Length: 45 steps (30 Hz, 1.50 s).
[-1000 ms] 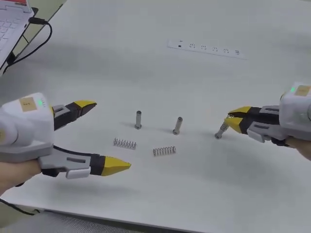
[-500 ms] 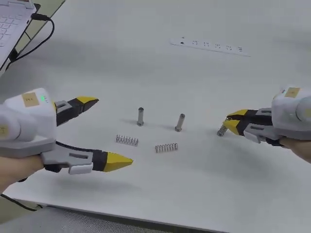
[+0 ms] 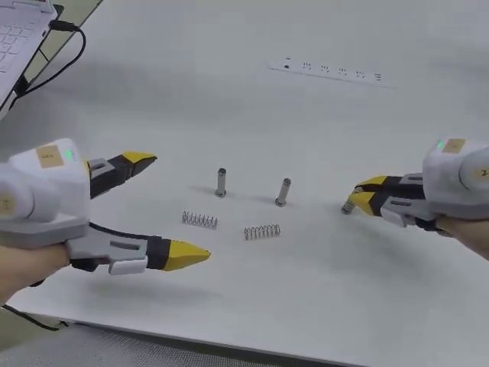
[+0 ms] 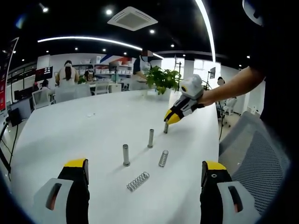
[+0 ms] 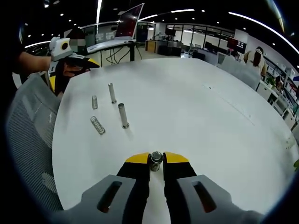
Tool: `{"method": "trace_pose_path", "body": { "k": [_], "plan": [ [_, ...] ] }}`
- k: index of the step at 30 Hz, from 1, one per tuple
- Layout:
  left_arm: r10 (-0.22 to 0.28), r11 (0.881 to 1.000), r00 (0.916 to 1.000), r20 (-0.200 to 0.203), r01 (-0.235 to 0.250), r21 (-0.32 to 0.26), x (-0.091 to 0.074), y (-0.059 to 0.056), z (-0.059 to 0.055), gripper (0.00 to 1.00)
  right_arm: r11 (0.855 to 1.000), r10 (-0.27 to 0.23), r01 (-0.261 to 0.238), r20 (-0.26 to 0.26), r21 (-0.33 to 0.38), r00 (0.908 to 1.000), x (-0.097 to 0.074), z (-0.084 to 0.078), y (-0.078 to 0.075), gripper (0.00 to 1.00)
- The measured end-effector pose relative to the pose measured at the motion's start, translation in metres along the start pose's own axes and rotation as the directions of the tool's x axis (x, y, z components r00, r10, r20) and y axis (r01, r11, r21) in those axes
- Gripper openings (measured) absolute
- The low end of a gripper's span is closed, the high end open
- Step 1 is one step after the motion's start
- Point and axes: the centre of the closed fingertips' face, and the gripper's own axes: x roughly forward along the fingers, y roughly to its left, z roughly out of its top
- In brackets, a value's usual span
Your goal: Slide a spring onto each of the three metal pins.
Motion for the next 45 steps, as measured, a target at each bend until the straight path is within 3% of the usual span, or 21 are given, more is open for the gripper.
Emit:
{"method": "trace_pose_path", "body": {
  "k": [14, 23, 30, 45],
  "plan": [
    [-0.001, 1.0, 1.0, 0.003, 0.001, 0.003, -0.002, -0.001, 0.001, 0.98, 1.0, 0.004, -0.004, -0.007, -0.001, 1.0, 0.002, 0.004, 0.002, 0.12],
    [-0.003, 1.0, 0.9999, 0.012, 0.003, 0.001, -0.003, -0.001, 0.004, 0.98, 1.0, 0.004, -0.004, 0.015, -0.008, 0.9999, -0.003, 0.012, 0.004, 0.22],
    [-0.002, 1.0, 0.9996, 0.029, 0.002, 0.0, -0.003, 0.0, 0.014, 0.98, 1.0, -0.008, 0.007, 0.037, 0.025, 0.9993, -0.007, 0.014, 0.004, 0.34],
    [-0.009, 1.0, 0.9997, 0.021, 0.009, 0.006, -0.001, 0.0, 0.015, 0.98, 1.0, -0.017, 0.017, 0.09, 0.006, 0.9958, -0.023, 0.023, 0.013, 0.5]
  ]
}}
